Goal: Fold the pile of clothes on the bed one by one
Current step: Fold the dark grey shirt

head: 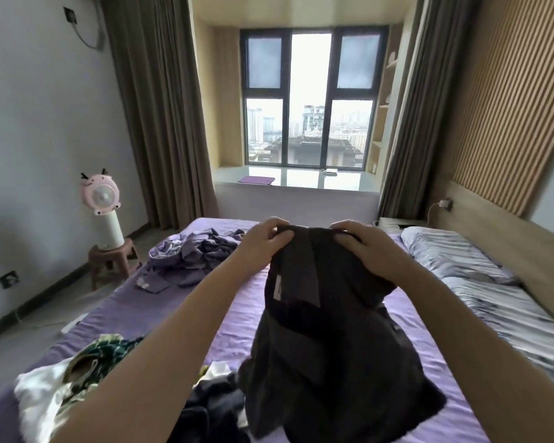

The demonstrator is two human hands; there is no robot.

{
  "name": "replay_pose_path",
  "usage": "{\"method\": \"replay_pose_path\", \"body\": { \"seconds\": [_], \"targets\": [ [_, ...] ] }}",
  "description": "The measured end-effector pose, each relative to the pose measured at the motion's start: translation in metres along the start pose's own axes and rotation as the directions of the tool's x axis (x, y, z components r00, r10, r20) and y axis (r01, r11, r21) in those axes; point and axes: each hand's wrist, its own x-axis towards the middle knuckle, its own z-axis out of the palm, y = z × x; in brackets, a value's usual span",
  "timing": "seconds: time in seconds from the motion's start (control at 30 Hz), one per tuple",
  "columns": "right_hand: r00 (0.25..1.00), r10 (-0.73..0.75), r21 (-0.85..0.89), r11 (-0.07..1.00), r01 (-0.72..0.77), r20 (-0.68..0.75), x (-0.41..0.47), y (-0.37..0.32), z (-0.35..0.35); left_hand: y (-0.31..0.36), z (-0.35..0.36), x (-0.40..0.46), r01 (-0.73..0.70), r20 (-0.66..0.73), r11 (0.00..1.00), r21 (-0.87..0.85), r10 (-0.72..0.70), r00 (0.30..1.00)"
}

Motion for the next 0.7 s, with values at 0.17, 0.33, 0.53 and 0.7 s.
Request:
{"method": "replay_pose_path", "body": {
  "seconds": [0.17,0.33,0.53,0.7],
  "targets": [
    [0.991,0.018,-0.111,0.994,-0.003,0.132,-0.019,0.011,-0.032,-0.002,0.030,-0.011,0.021,0.024,0.998,-0.060,-0.020,1.000],
    [0.975,0.085,0.124,0.986,-0.112,0.207,-0.034,0.008,-0.040,0.028,0.065,-0.006,-0.025,0.074,0.996,-0.080,0.031,0.997],
    [0.993,0.004,0.085,0.996,-0.014,0.117,-0.036,0.019,-0.044,0.027,0.072,-0.009,0.032,0.197,0.998,-0.046,-0.023,0.980],
    [0.995,0.034,0.241,0.969,-0.055,0.090,-0.030,0.019,-0.054,-0.029,0.056,-0.029,0.117,0.309,0.989,0.086,-0.138,0.941]
  ]
}}
